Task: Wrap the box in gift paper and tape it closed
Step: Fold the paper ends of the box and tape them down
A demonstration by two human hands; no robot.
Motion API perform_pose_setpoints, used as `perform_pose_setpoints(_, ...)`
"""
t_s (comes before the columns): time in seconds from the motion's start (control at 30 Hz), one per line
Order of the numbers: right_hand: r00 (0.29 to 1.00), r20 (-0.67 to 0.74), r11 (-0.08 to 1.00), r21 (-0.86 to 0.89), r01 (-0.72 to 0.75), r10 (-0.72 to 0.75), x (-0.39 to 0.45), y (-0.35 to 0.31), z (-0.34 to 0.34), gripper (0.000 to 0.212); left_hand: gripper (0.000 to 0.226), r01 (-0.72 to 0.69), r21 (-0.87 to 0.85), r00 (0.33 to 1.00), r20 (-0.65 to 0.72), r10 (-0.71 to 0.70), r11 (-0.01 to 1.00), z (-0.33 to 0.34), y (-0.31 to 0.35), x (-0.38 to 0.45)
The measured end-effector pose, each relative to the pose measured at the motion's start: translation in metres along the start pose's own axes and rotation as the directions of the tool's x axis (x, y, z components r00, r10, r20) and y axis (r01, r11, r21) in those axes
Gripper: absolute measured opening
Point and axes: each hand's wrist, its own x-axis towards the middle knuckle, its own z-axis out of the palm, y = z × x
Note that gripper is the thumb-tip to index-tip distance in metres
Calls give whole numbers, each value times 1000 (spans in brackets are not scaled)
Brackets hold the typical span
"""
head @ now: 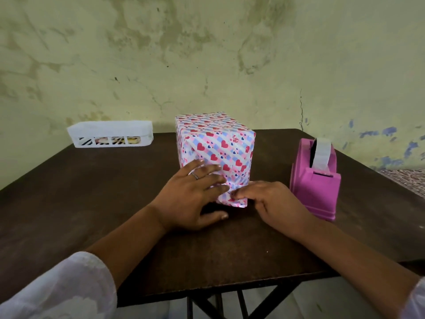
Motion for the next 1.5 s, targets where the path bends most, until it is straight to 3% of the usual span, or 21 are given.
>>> perform_pose_setpoints(0.13, 996, -87, 996, 86, 12, -5, -4, -14, -3, 36, 43, -29, 16, 998, -58, 30, 999, -11, 12, -3)
perform_pose_setpoints(0.33, 993, -108, 975, 219, -22, 46, -8, -29, 2, 42, 31, 104, -186, 988, -95, -123, 977, -20, 26, -14)
perform_pose_setpoints(0.4, 996, -81, 989, 145, -11, 23, -10, -25, 3, 37, 32, 151, -252, 981, -80, -176, 956, -21, 27, -13)
perform_pose_setpoints(0.53, 993, -68, 976, -203, 83, -99, -10, -16, 9, 40, 33, 225, -328, 963, -70, -261, 917, -24, 28, -9)
perform_pose_setpoints(0.7, 948, -204, 932, -320, 173, -246, 1, -16, -1, 16, 31, 227, -349, 954, -110, -280, 909, -25, 30, -11)
perform_pose_setpoints(0.9, 926, -317, 932, -354, 84, -204, 8, -15, 2, 39, 29, 215, -287, 931, -227, -284, 933, -21, 29, -9)
perform_pose_setpoints(1.0, 941, -328, 957, -288, -17, -82, 21, -12, -8, 85, 24, 241, -208, 913, -283, -294, 948, -15, 25, -11)
perform_pose_setpoints(1.07, 969, -248, 973, -227, -43, -15, 31, -6, -14, 107, 23, 313, -188, 891, -281, -357, 931, -13, 24, -12)
perform_pose_setpoints(1.13, 982, -186, 987, -154, -39, 10, 37, -4, -17, 109, 24, 344, -186, 876, -289, -386, 920, -12, 23, -11)
perform_pose_setpoints(1.27, 963, -268, 999, -27, -36, 28, 42, -4, -15, 86, 18, 359, -199, 844, -349, -408, 912, -11, 18, -7)
perform_pose_setpoints(1.3, 957, -289, 999, -12, -38, 33, 43, -4, -14, 81, 22, 380, -216, 829, -353, -435, 899, -11, 17, -5)
perform_pose_setpoints(1.43, 929, -368, 999, -19, -28, 19, 46, -2, -7, 72, 73, 471, -360, 749, -319, -580, 806, -10, 12, 1)
perform_pose_setpoints(1.5, 915, -403, 1000, 4, -28, 27, 47, -3, -4, 70, 81, 482, -396, 726, -320, -609, 782, -11, 10, 1)
